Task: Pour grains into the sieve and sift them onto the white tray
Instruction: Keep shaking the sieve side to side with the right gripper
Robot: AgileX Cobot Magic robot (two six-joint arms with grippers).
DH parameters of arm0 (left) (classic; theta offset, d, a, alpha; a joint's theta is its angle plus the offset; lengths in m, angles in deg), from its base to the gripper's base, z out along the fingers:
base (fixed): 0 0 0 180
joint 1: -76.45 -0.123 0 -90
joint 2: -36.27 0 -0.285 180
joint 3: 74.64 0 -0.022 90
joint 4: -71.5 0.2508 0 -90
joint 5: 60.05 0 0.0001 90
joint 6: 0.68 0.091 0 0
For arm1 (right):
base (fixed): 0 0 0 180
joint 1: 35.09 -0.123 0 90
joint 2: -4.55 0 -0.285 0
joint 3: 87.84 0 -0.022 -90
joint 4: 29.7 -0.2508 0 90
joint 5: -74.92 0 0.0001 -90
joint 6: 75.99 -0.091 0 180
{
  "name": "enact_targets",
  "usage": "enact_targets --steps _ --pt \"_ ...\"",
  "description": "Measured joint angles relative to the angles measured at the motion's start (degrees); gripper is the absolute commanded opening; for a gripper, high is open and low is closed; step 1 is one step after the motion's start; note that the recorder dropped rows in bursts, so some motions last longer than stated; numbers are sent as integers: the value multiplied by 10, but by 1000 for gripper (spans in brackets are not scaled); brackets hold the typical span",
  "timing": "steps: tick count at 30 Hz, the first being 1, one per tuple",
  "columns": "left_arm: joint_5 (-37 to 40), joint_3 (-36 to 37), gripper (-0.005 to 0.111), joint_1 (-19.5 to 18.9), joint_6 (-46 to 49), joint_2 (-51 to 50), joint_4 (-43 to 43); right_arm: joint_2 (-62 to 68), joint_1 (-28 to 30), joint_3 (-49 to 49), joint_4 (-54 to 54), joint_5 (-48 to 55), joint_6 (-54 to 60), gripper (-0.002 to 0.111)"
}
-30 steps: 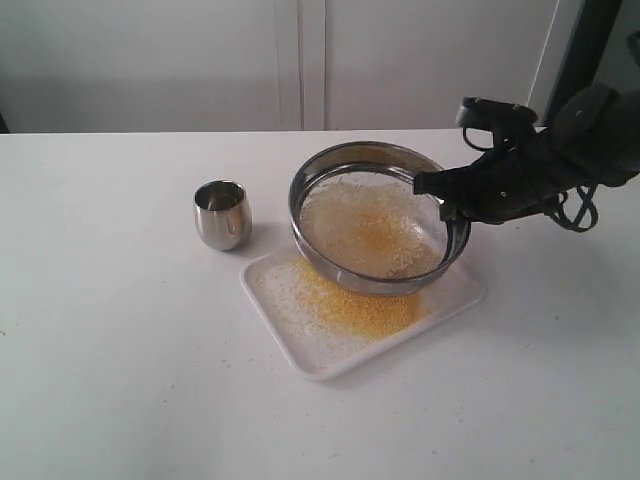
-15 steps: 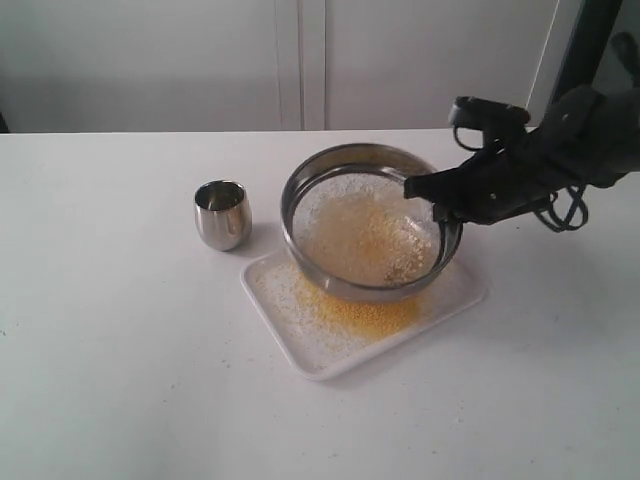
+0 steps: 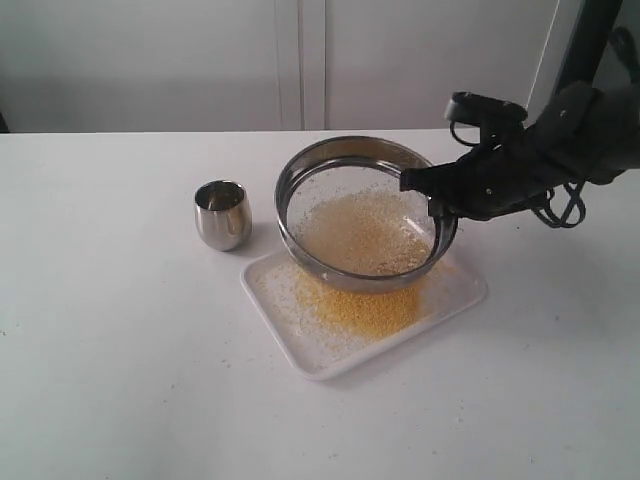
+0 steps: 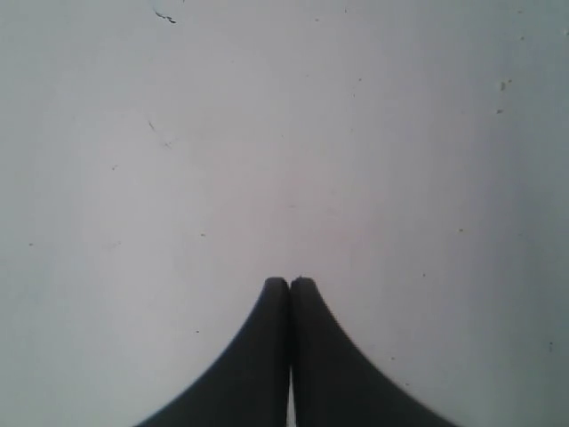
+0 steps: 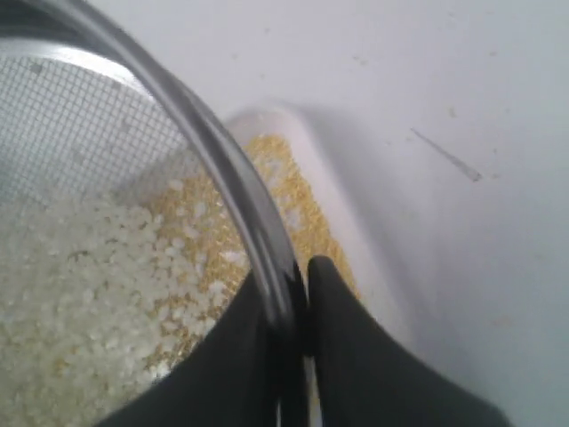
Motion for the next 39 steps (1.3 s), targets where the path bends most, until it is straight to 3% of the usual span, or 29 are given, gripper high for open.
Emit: enact_targets --steps 5,10,15,20,26,31,36,39 --pt "0 0 0 0 0 0 0 2 -19 -9 19 16 30 0" --pt "0 0 0 0 0 0 0 1 10 -10 16 10 1 0" --pt "0 0 0 0 0 0 0 11 -20 -12 19 27 13 0" --pt "0 0 0 0 0 0 0 -3 11 -16 24 21 -1 0" --pt "0 0 0 0 0 0 0 4 -15 -16 53 28 9 0" --pt "0 0 0 0 0 0 0 -9 8 -13 63 5 -29 0" --pt "0 0 0 0 0 0 0 0 -17 -11 95 21 -16 0" --pt "0 0 0 0 0 0 0 -13 11 -11 93 14 -55 0"
